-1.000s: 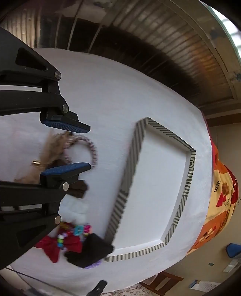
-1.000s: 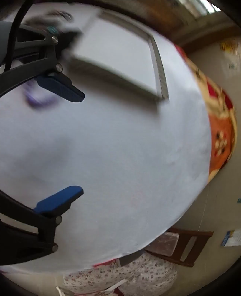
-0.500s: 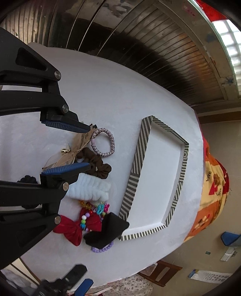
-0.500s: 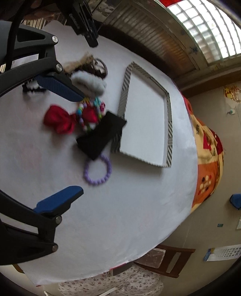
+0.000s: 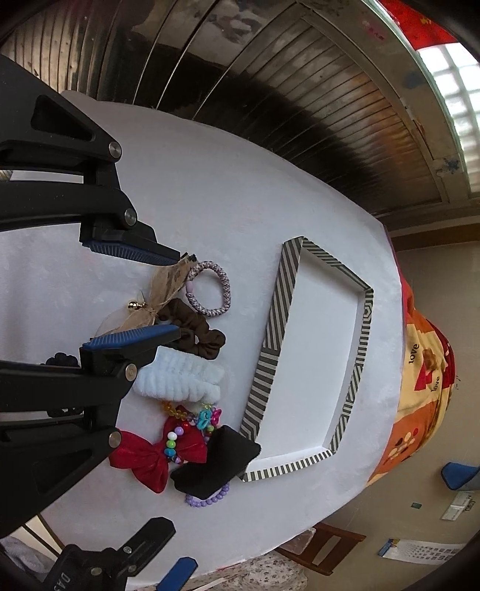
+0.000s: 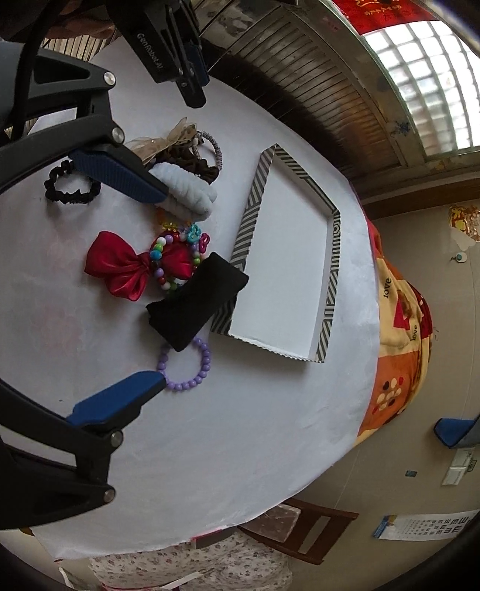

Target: Organize jewelry

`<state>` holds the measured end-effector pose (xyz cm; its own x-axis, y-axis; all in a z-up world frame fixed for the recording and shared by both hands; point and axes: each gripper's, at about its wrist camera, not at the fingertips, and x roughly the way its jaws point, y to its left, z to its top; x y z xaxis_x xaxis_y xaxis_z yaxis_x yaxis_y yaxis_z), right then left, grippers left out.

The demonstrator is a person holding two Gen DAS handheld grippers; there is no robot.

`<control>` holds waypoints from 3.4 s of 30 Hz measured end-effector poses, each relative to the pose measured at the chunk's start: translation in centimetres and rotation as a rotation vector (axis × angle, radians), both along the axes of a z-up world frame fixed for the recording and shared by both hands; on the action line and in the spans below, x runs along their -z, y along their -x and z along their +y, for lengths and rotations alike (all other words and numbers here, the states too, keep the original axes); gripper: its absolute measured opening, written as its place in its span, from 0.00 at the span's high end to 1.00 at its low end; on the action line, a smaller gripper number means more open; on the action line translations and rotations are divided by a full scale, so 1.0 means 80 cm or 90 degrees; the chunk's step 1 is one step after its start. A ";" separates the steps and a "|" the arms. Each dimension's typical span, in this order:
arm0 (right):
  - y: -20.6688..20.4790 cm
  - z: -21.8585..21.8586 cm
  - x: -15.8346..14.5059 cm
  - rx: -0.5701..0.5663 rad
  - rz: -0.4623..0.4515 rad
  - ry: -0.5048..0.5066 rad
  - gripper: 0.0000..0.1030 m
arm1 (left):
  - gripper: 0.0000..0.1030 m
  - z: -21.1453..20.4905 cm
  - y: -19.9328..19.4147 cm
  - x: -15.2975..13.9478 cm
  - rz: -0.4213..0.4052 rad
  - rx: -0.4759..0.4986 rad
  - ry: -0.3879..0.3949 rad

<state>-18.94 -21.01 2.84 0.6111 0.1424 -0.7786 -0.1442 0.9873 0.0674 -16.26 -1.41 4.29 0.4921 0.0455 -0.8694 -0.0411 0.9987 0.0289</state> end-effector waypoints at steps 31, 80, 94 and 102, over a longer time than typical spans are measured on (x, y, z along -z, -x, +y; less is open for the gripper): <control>0.001 -0.016 -0.007 0.007 0.003 0.002 0.08 | 0.77 -0.018 -0.002 0.002 0.013 0.015 0.016; -0.019 -0.026 0.015 -0.003 0.042 -0.024 0.08 | 0.77 -0.009 -0.009 0.021 0.051 0.006 0.030; -0.060 -0.047 0.048 -0.006 0.071 -0.022 0.08 | 0.77 0.046 -0.033 0.044 0.105 -0.015 0.139; -0.088 -0.041 0.058 -0.020 0.080 -0.023 0.08 | 0.77 0.073 -0.070 0.061 0.126 -0.038 0.143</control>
